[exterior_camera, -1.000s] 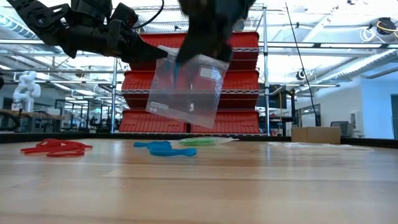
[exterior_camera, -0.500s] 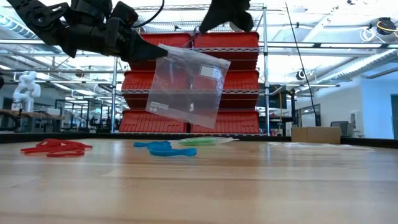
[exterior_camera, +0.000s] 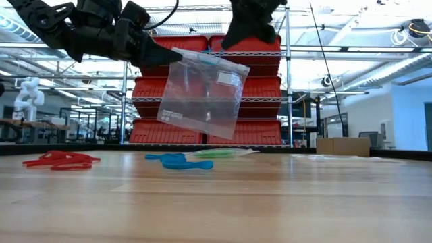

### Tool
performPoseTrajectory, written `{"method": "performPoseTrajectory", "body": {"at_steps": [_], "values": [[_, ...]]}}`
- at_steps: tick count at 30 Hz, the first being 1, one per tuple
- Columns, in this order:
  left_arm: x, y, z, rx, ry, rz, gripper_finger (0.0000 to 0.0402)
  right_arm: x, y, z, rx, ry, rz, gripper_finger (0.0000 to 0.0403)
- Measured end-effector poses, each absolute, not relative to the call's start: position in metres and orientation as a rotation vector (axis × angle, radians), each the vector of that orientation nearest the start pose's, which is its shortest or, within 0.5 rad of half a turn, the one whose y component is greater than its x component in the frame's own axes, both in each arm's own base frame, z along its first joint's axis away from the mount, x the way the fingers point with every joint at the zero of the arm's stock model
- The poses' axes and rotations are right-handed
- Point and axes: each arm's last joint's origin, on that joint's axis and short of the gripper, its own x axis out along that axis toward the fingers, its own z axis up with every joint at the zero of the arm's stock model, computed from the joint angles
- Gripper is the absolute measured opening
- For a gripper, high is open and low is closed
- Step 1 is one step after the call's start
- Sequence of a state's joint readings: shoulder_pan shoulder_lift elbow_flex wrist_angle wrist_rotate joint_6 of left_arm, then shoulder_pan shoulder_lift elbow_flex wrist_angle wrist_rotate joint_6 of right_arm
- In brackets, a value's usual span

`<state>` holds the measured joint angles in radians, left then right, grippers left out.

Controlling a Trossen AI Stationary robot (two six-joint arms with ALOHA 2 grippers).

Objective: Sort rubber bands
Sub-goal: Put the blue rubber band into the left transparent zip bag

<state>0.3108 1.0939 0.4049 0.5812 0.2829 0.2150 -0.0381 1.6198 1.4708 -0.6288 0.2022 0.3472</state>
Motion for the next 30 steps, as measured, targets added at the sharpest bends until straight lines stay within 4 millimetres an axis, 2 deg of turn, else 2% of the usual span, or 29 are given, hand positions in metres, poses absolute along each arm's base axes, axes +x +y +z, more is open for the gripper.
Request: {"method": "performPoseTrajectory", "body": {"at_steps": [8, 20, 26, 30], "values": [[0.213, 0.059, 0.219, 0.186, 0.097, 0.014, 0.0, 0.357, -0.023, 0.316, 0.288, 0.75, -0.33, 0.001], [0.215, 0.055, 0.22, 0.195, 0.087, -0.006, 0.0, 0.361, -0.026, 0.321, 0.27, 0.692, -0.315, 0.0108], [0.215, 0.055, 0.221, 0.195, 0.08, -0.006, 0.0, 0.36, -0.023, 0.349, 0.212, 0.672, -0.284, 0.0131], [0.215, 0.055, 0.223, 0.176, 0.058, -0.003, 0.0, 0.354, -0.011, 0.363, 0.165, 0.718, -0.249, 0.0134]]}}
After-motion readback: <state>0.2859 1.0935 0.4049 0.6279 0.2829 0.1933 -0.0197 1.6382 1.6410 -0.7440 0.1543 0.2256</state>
